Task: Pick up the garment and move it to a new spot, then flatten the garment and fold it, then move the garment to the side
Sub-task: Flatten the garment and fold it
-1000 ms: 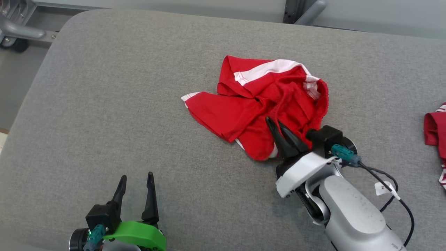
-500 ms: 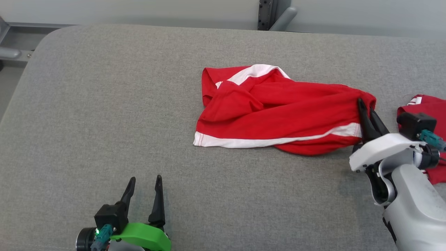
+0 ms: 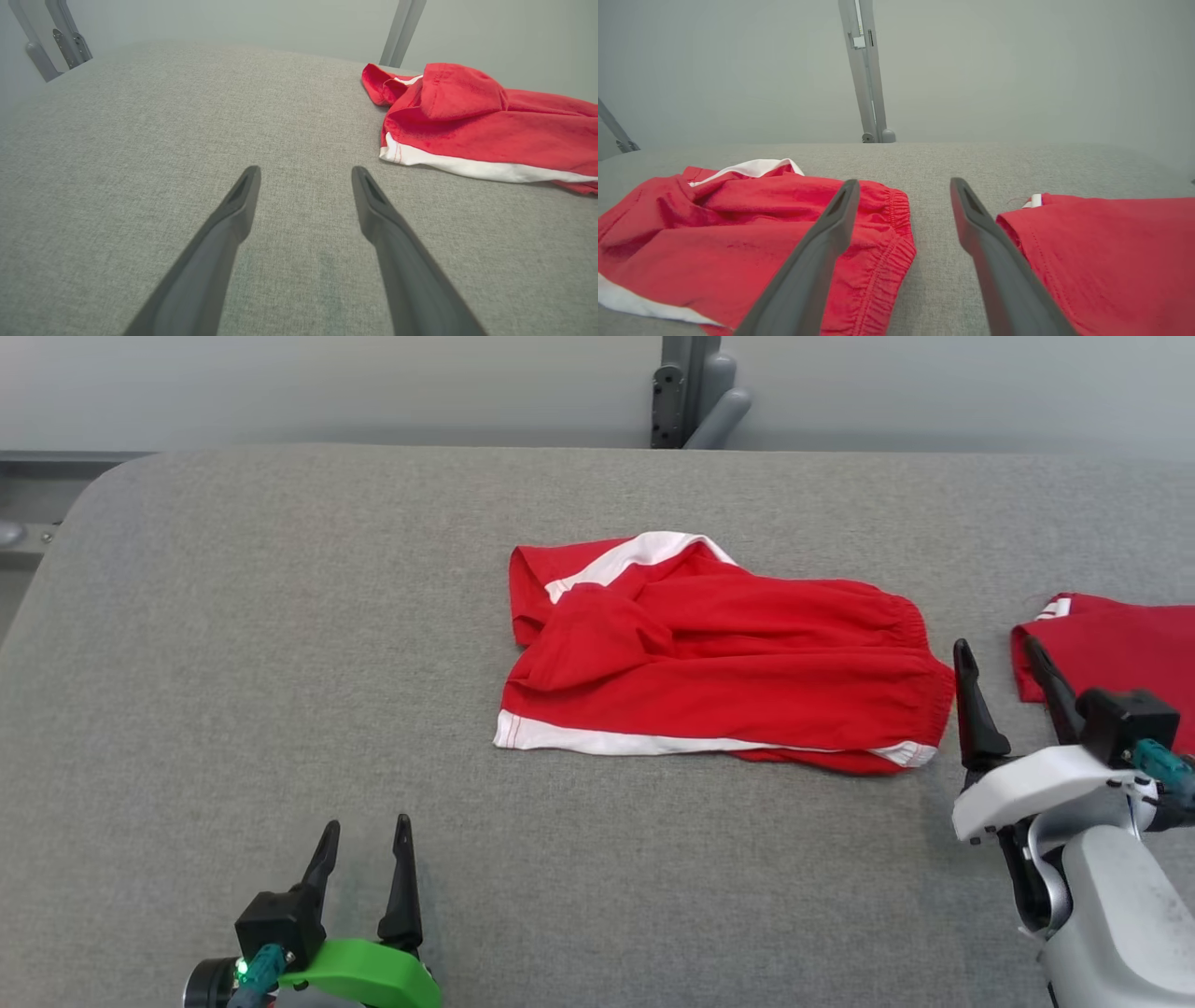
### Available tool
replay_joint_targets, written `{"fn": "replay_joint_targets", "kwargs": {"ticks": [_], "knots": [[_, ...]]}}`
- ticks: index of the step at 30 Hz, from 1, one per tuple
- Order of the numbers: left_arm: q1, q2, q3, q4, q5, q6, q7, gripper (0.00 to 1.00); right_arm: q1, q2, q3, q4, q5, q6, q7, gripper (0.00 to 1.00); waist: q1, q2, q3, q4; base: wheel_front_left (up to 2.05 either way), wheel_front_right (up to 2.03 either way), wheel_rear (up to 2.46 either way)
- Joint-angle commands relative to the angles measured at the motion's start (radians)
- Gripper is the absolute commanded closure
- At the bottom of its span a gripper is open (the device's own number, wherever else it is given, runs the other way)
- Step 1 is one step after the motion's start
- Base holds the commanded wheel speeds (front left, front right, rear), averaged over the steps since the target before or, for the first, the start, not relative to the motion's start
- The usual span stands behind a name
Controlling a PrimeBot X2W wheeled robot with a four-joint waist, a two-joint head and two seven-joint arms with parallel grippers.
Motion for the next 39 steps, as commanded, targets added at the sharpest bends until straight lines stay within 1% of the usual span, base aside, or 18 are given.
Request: {"fn": "replay_joint_targets", "kwargs": {"ticks": [1, 5, 8, 13, 17, 26, 31, 34, 39], "knots": [[0.012, 0.002, 0.006, -0.008, 0.004, -0.001, -0.003, 0.00, 0.035, 0.007, -0.013, -0.049, -0.022, -0.001, -0.002, 0.00, 0.0000, 0.0077, -0.032, -0.050, 0.00, 0.00, 0.00], [0.009, 0.002, 0.019, -0.019, 0.010, -0.004, -0.003, 0.00, 0.125, 0.056, -0.006, -0.213, -0.067, 0.000, -0.002, 0.00, 0.0000, 0.0077, -0.045, -0.103, 0.00, 0.00, 0.00], [0.007, 0.002, 0.029, -0.020, 0.012, -0.004, -0.003, 0.00, 0.176, 0.072, 0.023, -0.275, -0.085, -0.001, -0.002, 0.00, 0.0000, 0.0077, -0.047, -0.144, 0.00, 0.00, 0.00], [-0.016, 0.002, 0.034, -0.013, 0.013, -0.009, -0.003, 0.00, 0.233, 0.093, 0.060, -0.290, -0.094, -0.001, -0.002, 0.00, 0.0000, 0.0077, -0.029, -0.198, 0.00, 0.00, 0.00], [-0.035, 0.003, 0.036, -0.007, 0.017, -0.010, -0.003, 0.00, 0.247, 0.098, 0.067, -0.293, -0.092, -0.001, -0.003, 0.00, 0.0000, 0.0077, -0.009, -0.223, 0.00, 0.00, 0.00], [-0.055, 0.003, 0.036, -0.005, 0.020, -0.011, -0.003, 0.00, 0.220, 0.101, 0.082, -0.285, -0.089, -0.001, -0.003, 0.00, 0.0000, 0.0077, 0.013, -0.237, 0.00, 0.00, 0.00], [-0.087, 0.003, 0.036, 0.019, 0.037, -0.021, -0.003, 0.00, 0.208, 0.105, 0.103, -0.277, -0.080, -0.001, -0.003, 0.00, 0.0000, 0.0077, 0.033, -0.243, 0.00, 0.00, 0.00], [-0.126, 0.003, 0.041, 0.058, 0.065, -0.034, -0.003, 0.00, 0.196, 0.107, 0.113, -0.275, -0.079, -0.001, -0.003, 0.00, 0.0000, 0.0077, 0.054, -0.251, 0.00, 0.00, 0.00], [-0.213, 0.005, 0.071, 0.195, 0.085, -0.048, -0.003, 0.00, 0.179, 0.107, 0.116, -0.267, -0.073, -0.001, -0.003, 0.00, 0.0000, 0.0077, 0.094, -0.268, 0.00, 0.00, 0.00]]}}
